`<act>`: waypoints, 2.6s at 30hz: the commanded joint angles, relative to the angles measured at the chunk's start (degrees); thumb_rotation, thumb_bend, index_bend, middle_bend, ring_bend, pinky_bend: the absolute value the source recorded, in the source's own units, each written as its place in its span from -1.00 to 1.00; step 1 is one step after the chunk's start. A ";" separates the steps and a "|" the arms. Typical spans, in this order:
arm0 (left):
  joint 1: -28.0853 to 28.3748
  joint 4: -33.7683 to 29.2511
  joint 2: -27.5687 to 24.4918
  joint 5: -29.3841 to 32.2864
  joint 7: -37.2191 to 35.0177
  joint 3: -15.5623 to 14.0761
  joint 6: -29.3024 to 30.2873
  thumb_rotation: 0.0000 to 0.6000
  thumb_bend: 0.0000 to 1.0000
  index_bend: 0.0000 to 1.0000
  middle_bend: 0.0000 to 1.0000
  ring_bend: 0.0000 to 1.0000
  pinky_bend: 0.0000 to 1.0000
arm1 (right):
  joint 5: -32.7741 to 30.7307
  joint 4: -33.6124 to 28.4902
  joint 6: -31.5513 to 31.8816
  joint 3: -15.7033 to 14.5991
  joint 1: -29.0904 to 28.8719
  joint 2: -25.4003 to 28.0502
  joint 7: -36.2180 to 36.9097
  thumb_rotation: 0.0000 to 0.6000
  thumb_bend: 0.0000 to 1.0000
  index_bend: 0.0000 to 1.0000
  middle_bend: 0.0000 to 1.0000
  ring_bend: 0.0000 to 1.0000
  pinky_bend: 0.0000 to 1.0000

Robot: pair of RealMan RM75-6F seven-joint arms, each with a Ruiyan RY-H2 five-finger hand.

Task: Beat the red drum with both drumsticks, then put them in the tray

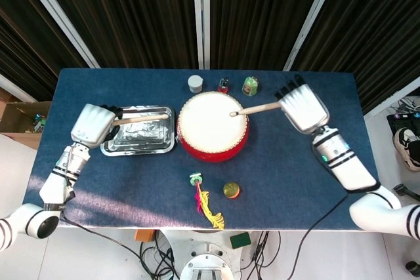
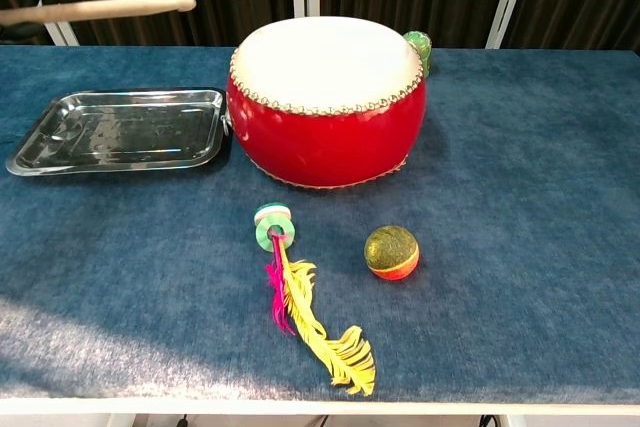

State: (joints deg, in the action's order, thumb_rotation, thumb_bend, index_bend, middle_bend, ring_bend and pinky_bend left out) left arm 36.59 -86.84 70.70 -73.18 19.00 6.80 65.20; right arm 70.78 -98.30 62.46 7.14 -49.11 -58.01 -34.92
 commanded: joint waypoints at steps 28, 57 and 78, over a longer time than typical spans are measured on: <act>-0.08 22.73 12.48 -3.96 -15.12 -0.12 -3.87 1.00 -0.26 -0.56 -0.36 -0.25 0.16 | 0.20 -2.16 -6.12 0.03 3.61 -0.86 -1.48 1.00 0.64 0.42 0.23 -0.29 -0.36; 9.40 -12.65 3.79 1.31 -9.88 9.61 -8.13 1.00 -0.30 -0.44 -0.33 -0.24 0.19 | -29.10 -5.47 -3.88 3.30 -17.13 -13.38 -31.58 1.00 0.58 0.43 0.23 -0.30 -0.42; 12.70 -8.75 8.91 7.74 -10.99 11.21 -8.80 1.00 -0.32 -0.34 -0.24 -0.13 0.26 | -32.28 -2.52 1.01 3.04 -20.93 -19.82 -31.79 1.00 0.56 0.43 0.23 -0.29 -0.45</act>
State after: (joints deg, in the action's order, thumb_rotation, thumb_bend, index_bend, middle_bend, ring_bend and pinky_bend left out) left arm 49.25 -95.69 79.49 -65.54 8.10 17.94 56.29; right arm 38.61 -100.91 63.38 10.18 -69.98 -77.71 -66.80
